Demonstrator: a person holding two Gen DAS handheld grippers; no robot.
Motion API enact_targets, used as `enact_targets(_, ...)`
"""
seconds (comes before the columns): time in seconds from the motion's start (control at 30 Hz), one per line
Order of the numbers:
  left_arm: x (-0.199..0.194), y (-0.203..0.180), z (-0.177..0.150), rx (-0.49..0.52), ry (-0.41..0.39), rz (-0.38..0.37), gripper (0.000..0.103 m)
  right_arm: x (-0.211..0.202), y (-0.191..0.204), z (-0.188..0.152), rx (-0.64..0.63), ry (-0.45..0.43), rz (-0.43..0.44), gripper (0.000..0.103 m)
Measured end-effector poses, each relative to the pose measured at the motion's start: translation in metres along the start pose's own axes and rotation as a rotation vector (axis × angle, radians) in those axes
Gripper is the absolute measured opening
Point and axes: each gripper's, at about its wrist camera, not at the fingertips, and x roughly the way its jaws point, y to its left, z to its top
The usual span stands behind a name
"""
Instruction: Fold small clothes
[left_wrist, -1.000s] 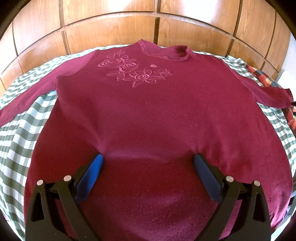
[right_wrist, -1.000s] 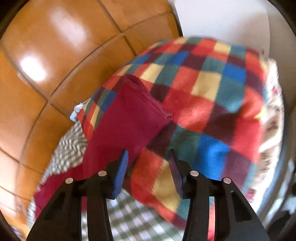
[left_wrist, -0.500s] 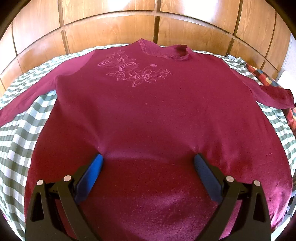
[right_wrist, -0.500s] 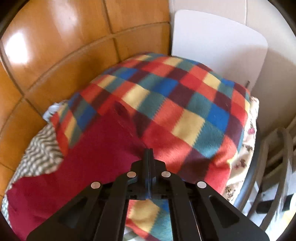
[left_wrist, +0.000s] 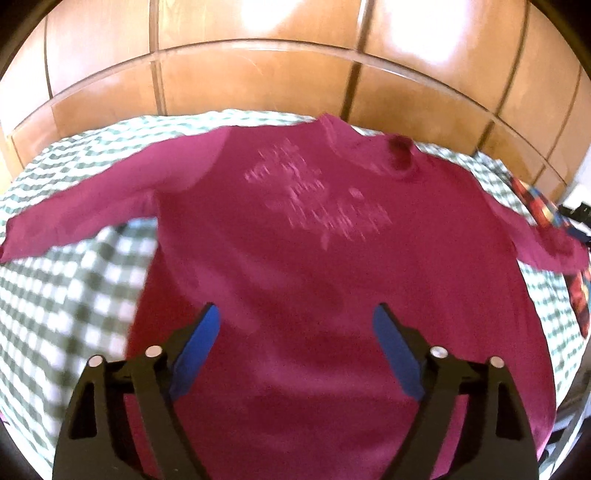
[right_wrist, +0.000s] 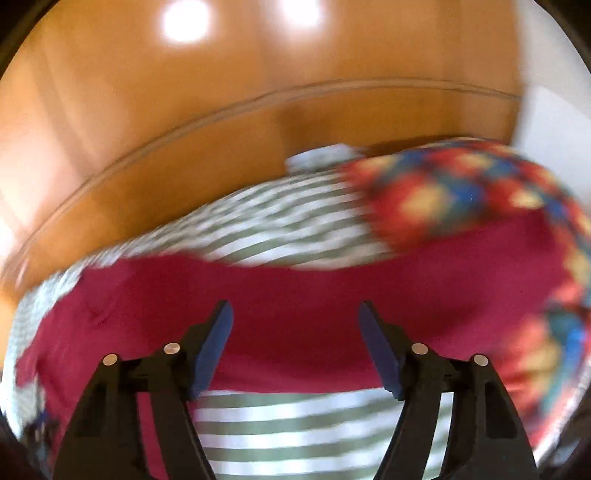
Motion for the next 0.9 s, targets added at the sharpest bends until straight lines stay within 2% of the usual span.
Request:
enact_targets(0.13,0.017,0.004,0.035,0.036,-0.035,0.051,0.076,0.049,0.093,-0.014,-0.149,0.095,0.124,0.069)
enact_targets(0.2,0.029,0.009,0.055,0.031,-0.039,0.071,0.072,0.070,0.129,-0.018,-0.211,0.127,0.141,0.069)
enact_targets(0.3,0.048,0.022,0.087,-0.009,-0.040,0.080,0.070,0.098,0.160,-0.016,-0.254,0.136,0.126,0.069)
enact_targets(0.43,0.079,0.038,0.118,-0.037,-0.024,0.134,0.067,0.132,0.161,-0.008,-0.233,0.129,0.063,0.069)
enact_targets(0.53,0.109,0.062,0.131,-0.072,0.008,0.237,0.066,0.139,0.145,-0.009,-0.201,0.085,0.084,0.068)
enact_targets(0.57,0.123,0.076,0.132,-0.097,0.034,0.297,0.069,0.138,0.140,-0.012,-0.192,0.066,0.105,0.068)
enact_targets(0.63,0.132,0.093,0.129,-0.139,0.031,0.284,0.079,0.135,0.131,-0.018,-0.173,0.035,0.138,0.068)
enact_targets(0.8,0.131,0.107,0.123,-0.210,0.006,0.253,0.081,0.143,0.131,-0.017,-0.157,0.030,0.154,0.068)
enact_targets(0.9,0.125,0.088,0.123,-0.145,0.023,0.334,0.082,0.143,0.134,-0.015,-0.179,0.037,0.131,0.070)
